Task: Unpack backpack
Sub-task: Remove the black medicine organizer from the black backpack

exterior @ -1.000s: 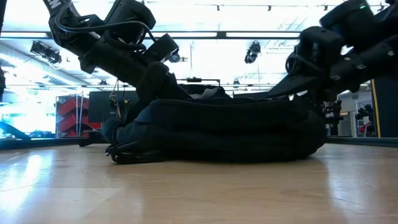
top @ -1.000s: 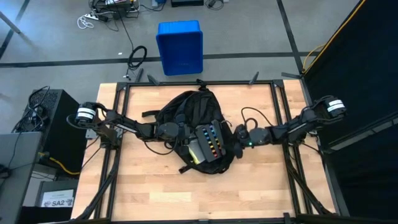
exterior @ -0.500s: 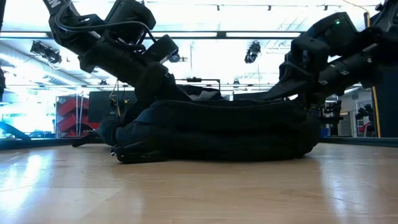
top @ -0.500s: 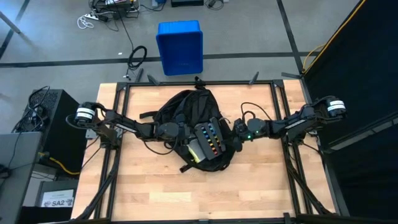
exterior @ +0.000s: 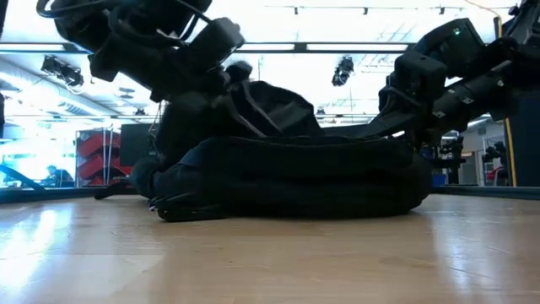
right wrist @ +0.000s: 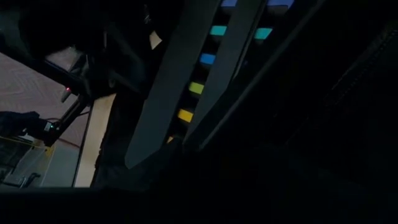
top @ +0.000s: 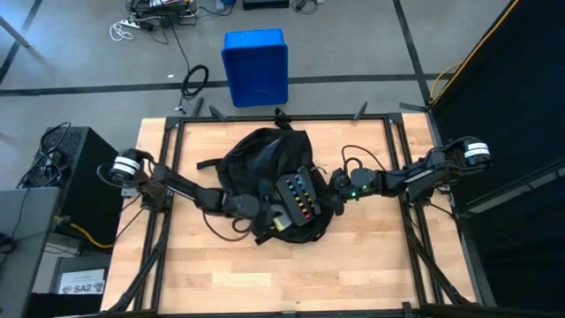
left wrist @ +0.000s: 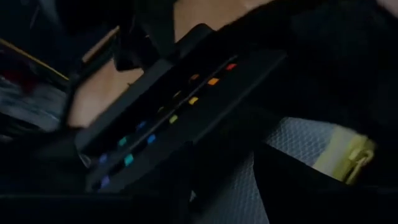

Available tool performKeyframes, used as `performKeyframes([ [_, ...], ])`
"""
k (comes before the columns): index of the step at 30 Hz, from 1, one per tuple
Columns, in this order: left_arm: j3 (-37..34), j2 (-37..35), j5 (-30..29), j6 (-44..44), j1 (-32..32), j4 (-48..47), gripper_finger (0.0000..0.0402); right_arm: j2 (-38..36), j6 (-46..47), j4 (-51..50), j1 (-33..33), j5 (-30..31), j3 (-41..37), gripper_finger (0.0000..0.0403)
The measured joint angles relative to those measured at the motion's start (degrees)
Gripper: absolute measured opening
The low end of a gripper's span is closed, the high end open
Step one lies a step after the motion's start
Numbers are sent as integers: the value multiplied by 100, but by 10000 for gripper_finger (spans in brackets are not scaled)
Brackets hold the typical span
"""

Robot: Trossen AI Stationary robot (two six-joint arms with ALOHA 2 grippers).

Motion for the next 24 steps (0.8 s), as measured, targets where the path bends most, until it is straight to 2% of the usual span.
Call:
performKeyframes([
  [5, 473, 576, -774, 1076, -179, -143, 152, 0, 17, 0, -2, 1, 0, 178],
  [9, 817, 966, -1330, 1609, -224, -337, 167, 0, 17, 5, -2, 6, 0, 178],
  [15, 1150, 1251, -1665, 1796, -226, -924, 201, -2, -4, 12, -9, 19, 0, 178],
  [24, 1167, 1275, -2090, 1959, -186, -1440, 268, 0, -50, -21, 0, -55, 0, 180],
])
